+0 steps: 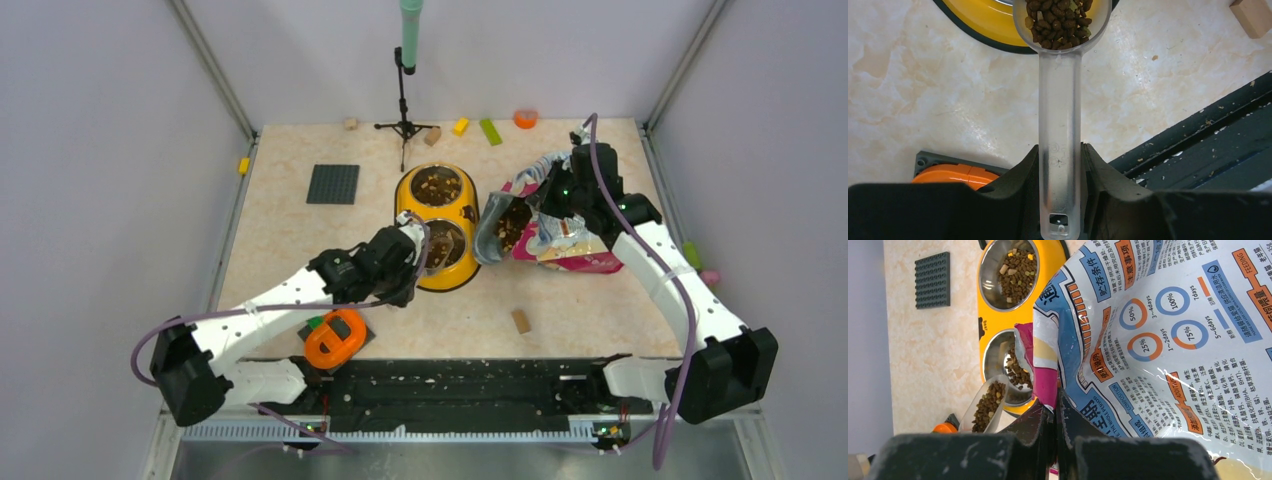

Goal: Serve the pet food

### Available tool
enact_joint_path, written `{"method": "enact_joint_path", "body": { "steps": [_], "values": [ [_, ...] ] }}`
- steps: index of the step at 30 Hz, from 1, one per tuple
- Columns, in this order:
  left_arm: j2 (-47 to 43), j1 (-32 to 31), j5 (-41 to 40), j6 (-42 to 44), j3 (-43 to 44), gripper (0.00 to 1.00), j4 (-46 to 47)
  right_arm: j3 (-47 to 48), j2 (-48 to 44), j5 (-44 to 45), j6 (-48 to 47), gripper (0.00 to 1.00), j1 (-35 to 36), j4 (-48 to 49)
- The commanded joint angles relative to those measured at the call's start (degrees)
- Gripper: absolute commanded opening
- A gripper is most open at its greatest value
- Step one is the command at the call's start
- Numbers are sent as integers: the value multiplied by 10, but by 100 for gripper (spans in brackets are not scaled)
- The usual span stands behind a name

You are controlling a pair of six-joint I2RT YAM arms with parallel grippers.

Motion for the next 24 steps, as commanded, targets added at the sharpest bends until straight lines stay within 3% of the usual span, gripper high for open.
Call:
{"method": "enact_joint_path", "body": {
  "steps": [1, 8, 13, 18, 24],
  "values": [
    [56, 35, 69, -49, 80, 0, -42, 46, -6, -23, 8, 0, 0, 76],
    [157, 82, 163, -66, 200, 0, -145, 40, -20, -18, 1, 0, 0, 64],
    [212, 153, 257, -88, 259, 0, -211, 27, -37, -14, 5, 0, 0, 63],
    [238, 204, 350, -113, 281, 0, -243, 16, -53, -8, 8, 0, 0, 54],
    [242, 236, 439, -159, 272, 0, -214, 15, -59, -3, 9, 0, 0, 48]
  ]
}}
